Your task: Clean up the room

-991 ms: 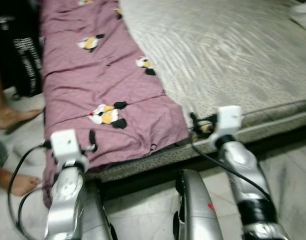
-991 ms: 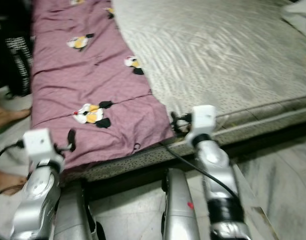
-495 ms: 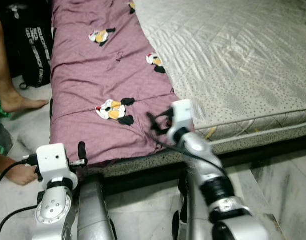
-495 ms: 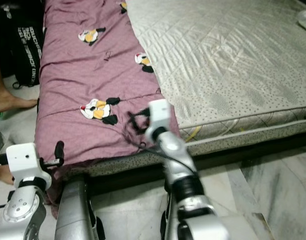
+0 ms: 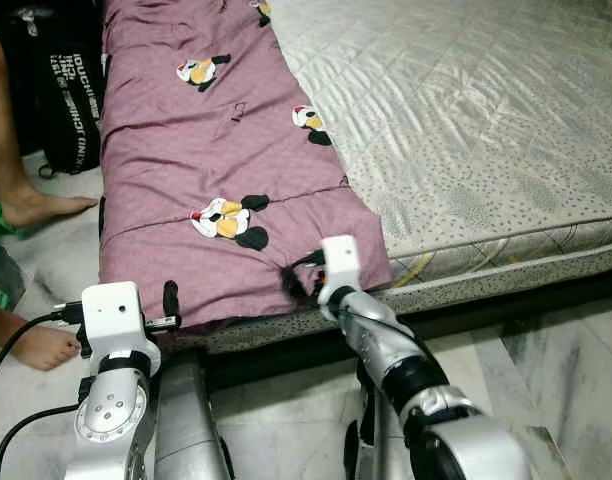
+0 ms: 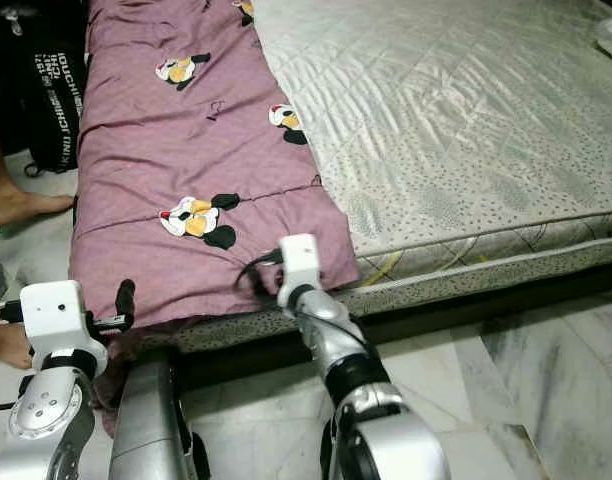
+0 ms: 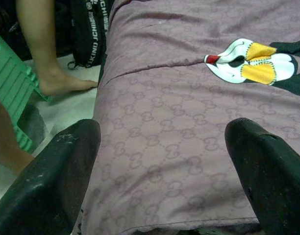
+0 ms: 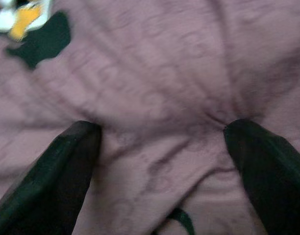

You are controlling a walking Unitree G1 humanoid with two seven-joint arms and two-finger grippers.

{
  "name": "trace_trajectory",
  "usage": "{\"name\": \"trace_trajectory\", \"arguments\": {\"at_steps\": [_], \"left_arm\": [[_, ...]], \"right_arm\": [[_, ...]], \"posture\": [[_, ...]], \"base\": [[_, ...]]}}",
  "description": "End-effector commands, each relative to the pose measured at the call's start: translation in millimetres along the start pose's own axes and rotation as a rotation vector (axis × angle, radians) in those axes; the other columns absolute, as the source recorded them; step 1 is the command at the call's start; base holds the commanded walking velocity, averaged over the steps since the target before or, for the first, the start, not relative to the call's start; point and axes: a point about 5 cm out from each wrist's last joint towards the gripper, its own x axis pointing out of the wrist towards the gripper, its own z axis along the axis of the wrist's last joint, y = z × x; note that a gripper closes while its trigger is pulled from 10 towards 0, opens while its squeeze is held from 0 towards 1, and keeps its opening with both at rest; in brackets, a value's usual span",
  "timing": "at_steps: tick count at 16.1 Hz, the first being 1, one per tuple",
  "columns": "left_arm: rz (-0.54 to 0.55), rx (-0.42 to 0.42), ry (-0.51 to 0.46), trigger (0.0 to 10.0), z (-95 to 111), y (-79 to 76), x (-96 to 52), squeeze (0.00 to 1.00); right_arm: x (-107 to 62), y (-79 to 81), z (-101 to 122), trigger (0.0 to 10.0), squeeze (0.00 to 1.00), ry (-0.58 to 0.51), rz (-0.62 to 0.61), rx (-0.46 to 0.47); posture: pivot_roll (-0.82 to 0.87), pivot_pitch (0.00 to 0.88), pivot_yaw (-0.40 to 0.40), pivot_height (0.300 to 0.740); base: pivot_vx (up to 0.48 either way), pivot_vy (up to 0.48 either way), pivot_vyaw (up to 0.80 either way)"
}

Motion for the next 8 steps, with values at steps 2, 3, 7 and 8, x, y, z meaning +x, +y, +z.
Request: {"name": "trace_trajectory", "arguments": {"at_steps": [2,3,7,8], "left_arm": [[-0.011,0.009,0.002,10.0,1.9,-1.3,0.7,0.0],[-0.014,0.01,0.001,10.0,2.5,-2.0,2.1,0.0],[-0.029,0.004,0.006,10.0,3.0,-4.4,10.5,0.0],[-0.031,0.004,0.006,10.0,3.3,-5.0,11.5,0.0]], "right_arm": [[3.6,-1.0,3.3,10.0,0.0,0.004,-0.067,0.102],[0.9,-20.3,7.7,10.0,0.0,-0.022,-0.148,0.138],[-15.6,-74.1,16.1,10.0,0.0,-0.098,-0.369,0.175],[-17.9,-79.4,16.3,10.0,0.0,-0.104,-0.391,0.178]], "posture": [[0.16,0.123,-0.024,0.506],[0.16,0.12,-0.022,0.506],[0.12,0.107,-0.001,0.506],[0.12,0.108,0.0,0.506]], "base": [[0.0,0.0,0.0],[0.0,0.0,0.0],[0.0,0.0,0.0],[0.0,0.0,0.0]]}}
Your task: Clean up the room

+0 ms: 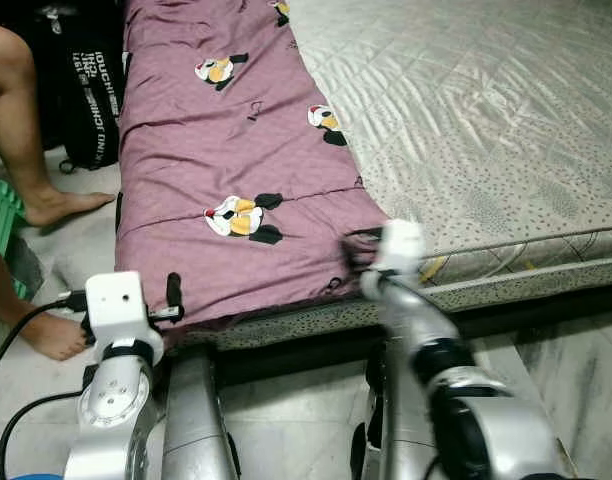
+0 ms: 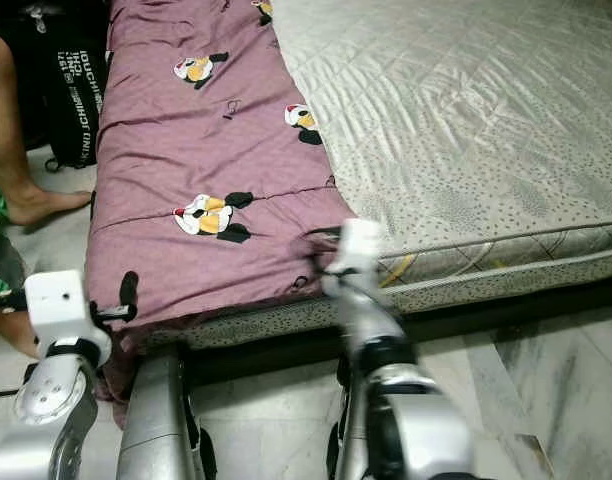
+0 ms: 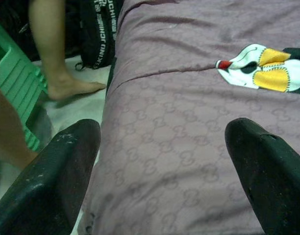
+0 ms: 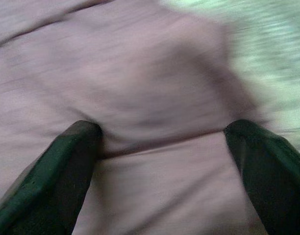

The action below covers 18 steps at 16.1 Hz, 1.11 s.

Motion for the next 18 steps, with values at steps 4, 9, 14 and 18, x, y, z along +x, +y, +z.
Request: {"name": "trace_trajectory", "arguments": {"at_steps": [4,9,14,18], "left_arm": [[-0.036,0.01,0.023,10.0,-4.0,-4.2,6.6,0.0],[-0.047,-0.029,0.013,10.0,-6.7,-11.7,10.3,0.0],[-0.117,-0.077,-0.02,10.0,-0.9,-25.6,17.6,0.0],[-0.147,-0.09,-0.04,10.0,1.9,-30.5,22.8,0.0]], "right_arm": [[-16.4,-54.3,-10.4,10.0,0.0,-0.024,-0.174,0.027],[-62.0,-53.8,14.6,10.0,0.0,-0.295,-0.081,-0.1],[-93.6,-29.3,27.2,10.0,0.0,-0.435,0.052,-0.172],[-101.0,-21.8,35.5,10.0,0.0,-0.45,0.075,-0.195]], "posture": [[0.09,0.093,0.014,0.506],[0.02,0.055,0.037,0.506],[-0.01,0.035,0.059,0.506],[-0.02,0.025,0.065,0.541]], "base": [[0.0,0.0,0.0],[0.0,0.0,0.0],[0.0,0.0,0.0],[0.0,0.0,0.0]]}}
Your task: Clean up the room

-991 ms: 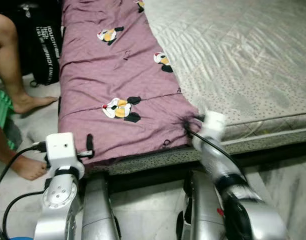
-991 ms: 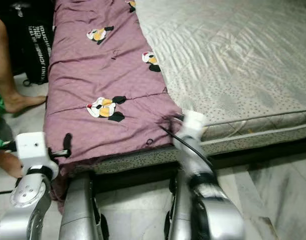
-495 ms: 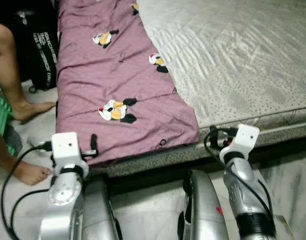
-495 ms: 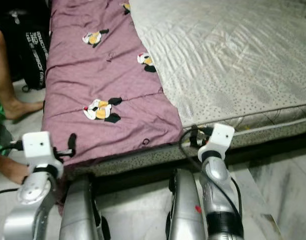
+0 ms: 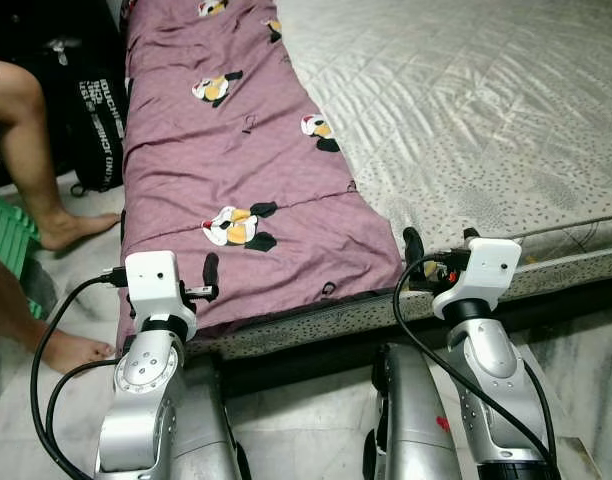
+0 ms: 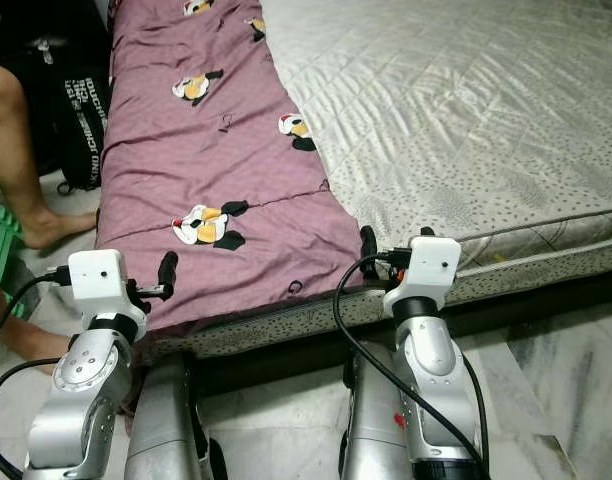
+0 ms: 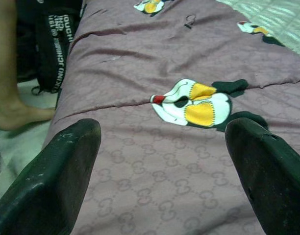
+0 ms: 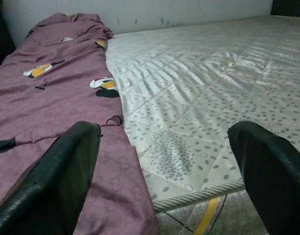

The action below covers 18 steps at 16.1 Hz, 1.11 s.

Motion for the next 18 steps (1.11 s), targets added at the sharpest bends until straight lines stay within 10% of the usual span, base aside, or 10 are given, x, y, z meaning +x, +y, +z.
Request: {"name": "trace_trajectory", "arguments": {"at_steps": [1,18], "left_arm": [[0.001,-0.001,-0.003,10.0,0.0,2.2,1.5,0.0],[-0.013,-0.019,-0.006,10.0,-2.9,-3.5,7.1,0.0]], "right_arm": [[0.9,2.4,2.6,10.0,0.0,-0.003,0.01,0.0],[6.1,-0.4,6.4,10.0,0.0,0.004,0.001,-0.016]], "posture": [[-0.02,0.022,0.066,0.551],[-0.04,0.018,0.064,0.74]], "base": [[0.0,0.0,0.0],[0.0,0.0,0.0]]}}
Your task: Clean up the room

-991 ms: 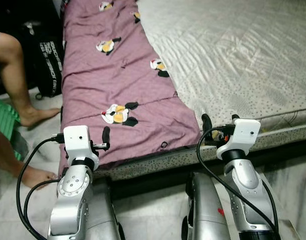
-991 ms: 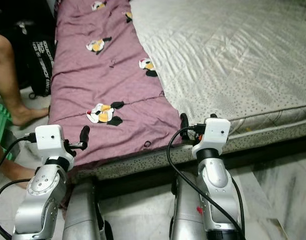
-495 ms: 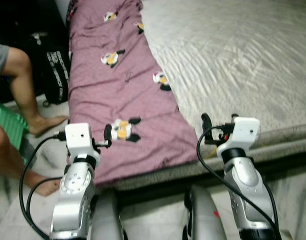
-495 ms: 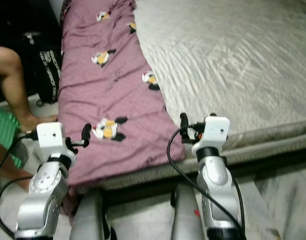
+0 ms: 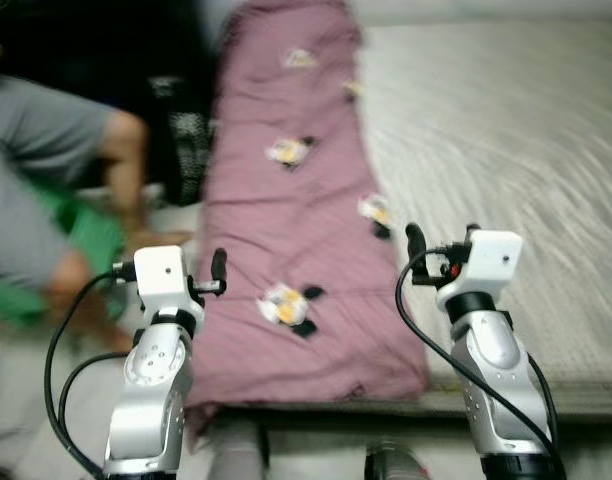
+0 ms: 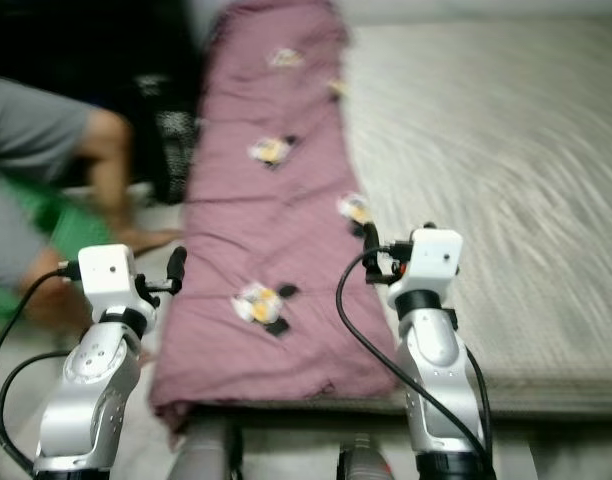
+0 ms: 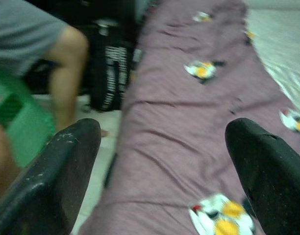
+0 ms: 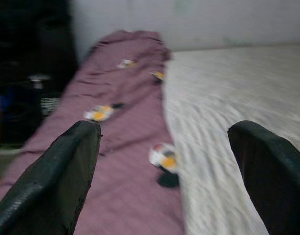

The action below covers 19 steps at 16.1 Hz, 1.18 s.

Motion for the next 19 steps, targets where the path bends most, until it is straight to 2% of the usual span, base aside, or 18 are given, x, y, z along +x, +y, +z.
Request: {"name": "trace_trajectory", "arguments": {"at_steps": [1,4,12,15,19], "left_arm": [[0.015,0.005,0.011,10.0,-3.3,4.1,-0.6,0.0],[0.031,0.029,0.026,10.0,-5.5,2.9,0.7,0.0],[0.031,0.007,0.028,10.0,-6.3,2.5,0.9,0.0],[0.01,0.016,0.042,10.0,-8.0,-4.9,0.4,0.0],[0.002,0.012,0.042,10.0,-8.1,-5.6,0.2,0.0]], "right_arm": [[0.4,2.1,2.0,10.0,0.0,-0.004,0.005,0.003],[-0.1,1.1,0.3,10.0,0.0,0.002,0.006,-0.004],[-0.4,3.2,-3.1,10.0,0.0,0.018,0.003,-0.011],[-0.1,1.7,-6.2,10.0,0.0,0.03,-0.006,-0.012],[-0.4,2.2,-7.9,10.0,0.0,0.036,-0.005,-0.012]], "posture": [[-0.04,0.019,0.063,0.74],[-0.04,0.018,0.065,0.74],[-0.04,0.018,0.063,0.74],[-0.04,0.017,0.063,0.74],[-0.03,0.015,0.063,0.74]], "base": [[0.0,0.0,0.0],[0.0,0.0,0.0],[0.0,0.0,0.0],[0.0,0.0,0.0],[-0.068,0.0,0.0]]}}
